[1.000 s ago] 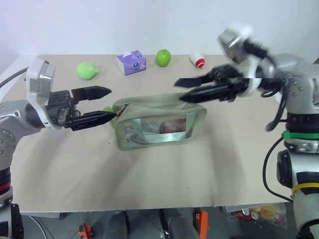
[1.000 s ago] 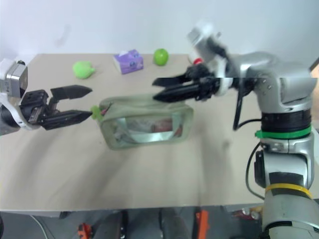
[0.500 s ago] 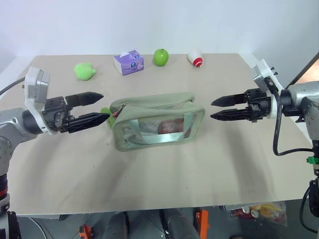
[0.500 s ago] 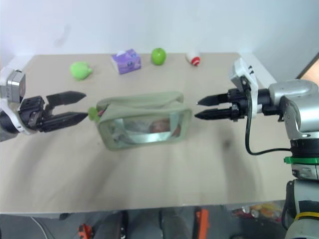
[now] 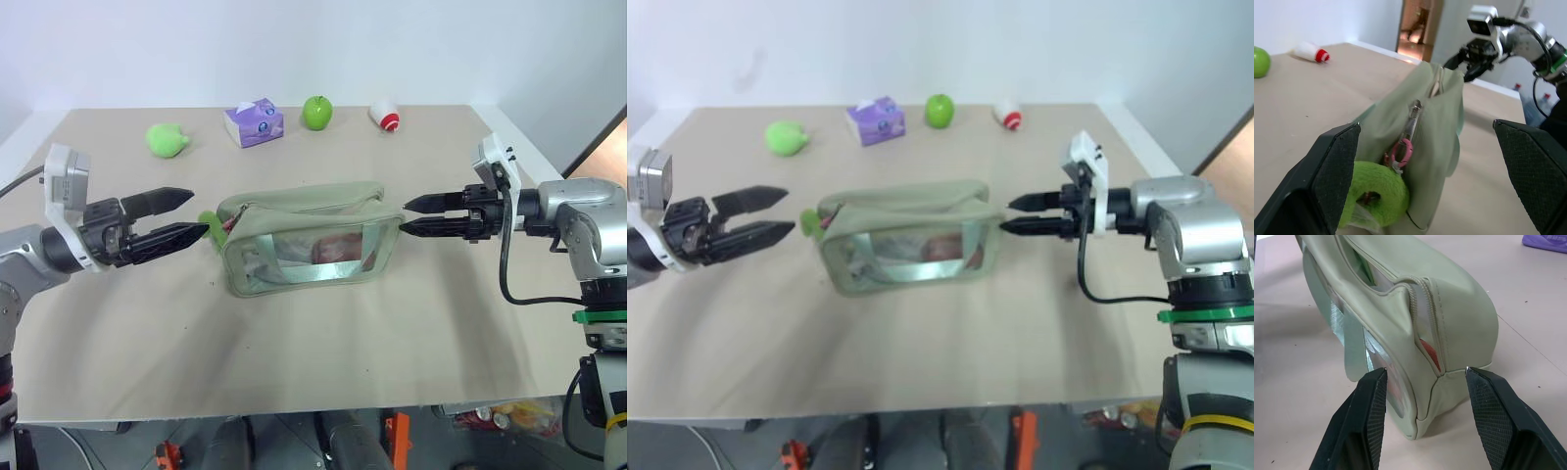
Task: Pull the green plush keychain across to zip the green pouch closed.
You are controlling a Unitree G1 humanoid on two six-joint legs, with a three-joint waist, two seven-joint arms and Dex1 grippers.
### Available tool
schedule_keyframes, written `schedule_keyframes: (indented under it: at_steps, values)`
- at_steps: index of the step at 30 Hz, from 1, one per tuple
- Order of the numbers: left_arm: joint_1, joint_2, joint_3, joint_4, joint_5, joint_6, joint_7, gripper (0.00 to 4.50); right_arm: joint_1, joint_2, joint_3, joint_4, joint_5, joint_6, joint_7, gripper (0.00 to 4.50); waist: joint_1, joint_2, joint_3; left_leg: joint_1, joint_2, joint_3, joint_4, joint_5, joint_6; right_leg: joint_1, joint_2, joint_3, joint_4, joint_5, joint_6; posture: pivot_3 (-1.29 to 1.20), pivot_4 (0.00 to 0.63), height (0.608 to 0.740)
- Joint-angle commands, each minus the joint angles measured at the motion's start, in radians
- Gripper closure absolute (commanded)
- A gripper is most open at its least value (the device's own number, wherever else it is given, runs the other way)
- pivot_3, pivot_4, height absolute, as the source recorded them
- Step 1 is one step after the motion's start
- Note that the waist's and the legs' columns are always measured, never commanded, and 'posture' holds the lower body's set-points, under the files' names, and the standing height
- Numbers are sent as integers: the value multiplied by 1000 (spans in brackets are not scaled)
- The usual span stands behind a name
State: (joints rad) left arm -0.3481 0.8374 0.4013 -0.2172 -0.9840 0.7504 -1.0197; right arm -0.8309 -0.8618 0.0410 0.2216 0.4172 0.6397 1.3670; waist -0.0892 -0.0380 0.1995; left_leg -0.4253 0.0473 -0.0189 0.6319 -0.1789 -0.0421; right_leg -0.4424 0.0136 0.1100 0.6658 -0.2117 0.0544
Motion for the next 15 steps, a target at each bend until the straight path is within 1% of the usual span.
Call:
schedule_keyframes:
  at_steps: [1,2,4,8,9,15]
  values:
    - [21,-3,46,-45,-28,0,29,0,-7,9,-3,-24,-3,-14,-9,1911,0,0,0,0,0,0,0,0,0,0,0,0,0,0,0,0,150,740]
    - [30,-3,48,-49,-29,-2,33,0,-8,13,-3,-23,-5,-13,-13,2419,0,0,0,0,0,0,0,0,0,0,0,0,0,0,0,0,150,740]
    - [48,4,45,-41,-13,-9,39,0,-15,17,-7,-15,-5,-13,-10,3006,0,0,0,0,0,0,0,0,0,0,0,0,0,0,0,0,150,740]
    - [68,7,43,0,13,-12,52,0,-12,17,-13,-20,0,-9,-4,4401,0,0,0,0,0,0,1,0,0,0,0,0,0,0,0,0,150,740]
    - [70,4,43,12,17,-12,58,0,-7,16,-14,-25,4,-7,1,4459,0,0,0,0,0,0,1,0,0,0,0,0,0,0,0,0,150,740]
    - [66,-28,42,130,40,-9,103,0,11,7,-21,-43,7,-8,9,4459,0,0,0,0,0,0,0,0,0,0,0,0,0,0,0,0,150,740]
